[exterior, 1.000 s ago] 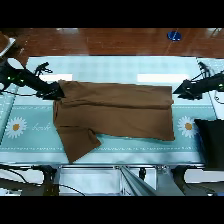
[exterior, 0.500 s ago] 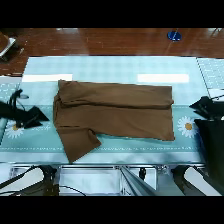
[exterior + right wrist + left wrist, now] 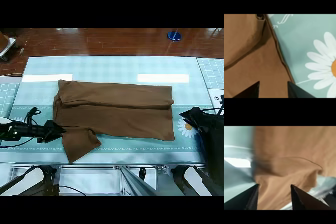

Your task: Fold the shirts.

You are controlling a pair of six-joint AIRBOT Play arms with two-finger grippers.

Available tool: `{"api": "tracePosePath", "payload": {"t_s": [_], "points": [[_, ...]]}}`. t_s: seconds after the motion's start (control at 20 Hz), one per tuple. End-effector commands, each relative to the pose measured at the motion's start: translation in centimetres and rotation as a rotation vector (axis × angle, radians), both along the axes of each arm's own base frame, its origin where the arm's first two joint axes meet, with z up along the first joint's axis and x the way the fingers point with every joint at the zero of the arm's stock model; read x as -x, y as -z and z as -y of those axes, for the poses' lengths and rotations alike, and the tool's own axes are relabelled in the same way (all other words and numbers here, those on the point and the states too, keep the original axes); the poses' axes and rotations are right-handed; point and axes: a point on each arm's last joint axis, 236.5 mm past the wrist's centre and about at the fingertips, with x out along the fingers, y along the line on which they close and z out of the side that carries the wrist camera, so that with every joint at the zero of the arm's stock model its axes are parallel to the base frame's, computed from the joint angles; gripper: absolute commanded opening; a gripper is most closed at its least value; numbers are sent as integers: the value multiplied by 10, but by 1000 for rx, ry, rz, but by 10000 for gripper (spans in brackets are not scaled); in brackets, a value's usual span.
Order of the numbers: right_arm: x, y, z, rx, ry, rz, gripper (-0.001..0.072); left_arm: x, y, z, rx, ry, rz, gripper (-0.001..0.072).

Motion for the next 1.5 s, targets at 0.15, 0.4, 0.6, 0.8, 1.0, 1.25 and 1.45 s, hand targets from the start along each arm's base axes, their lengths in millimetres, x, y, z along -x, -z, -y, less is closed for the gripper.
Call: {"api": "tracePosePath", "payload": {"t_s": [0.15,0.4,0.6,0.8,1.0,1.25,1.45], "points": [[58,29,23,75,7,-253,407,-9,25,20,-68,30,25,23],[111,50,-29,-105,-68,-423,407,-12,24,22,-61,22,32,23],[108,58,-48,-117,-109,-399,407,-11,23,23,-56,26,29,23],[84,60,-50,-93,-77,-332,407,-11,23,23,-57,25,29,23],[69,72,-68,-152,-89,-333,325,-12,23,23,-54,22,30,23],[32,39,-74,-136,-266,-219,26,-38,-11,16,-23,59,120,23],[-17,0,-52,-58,-280,-101,26,-111,-74,-3,-18,-7,332,23]]}}
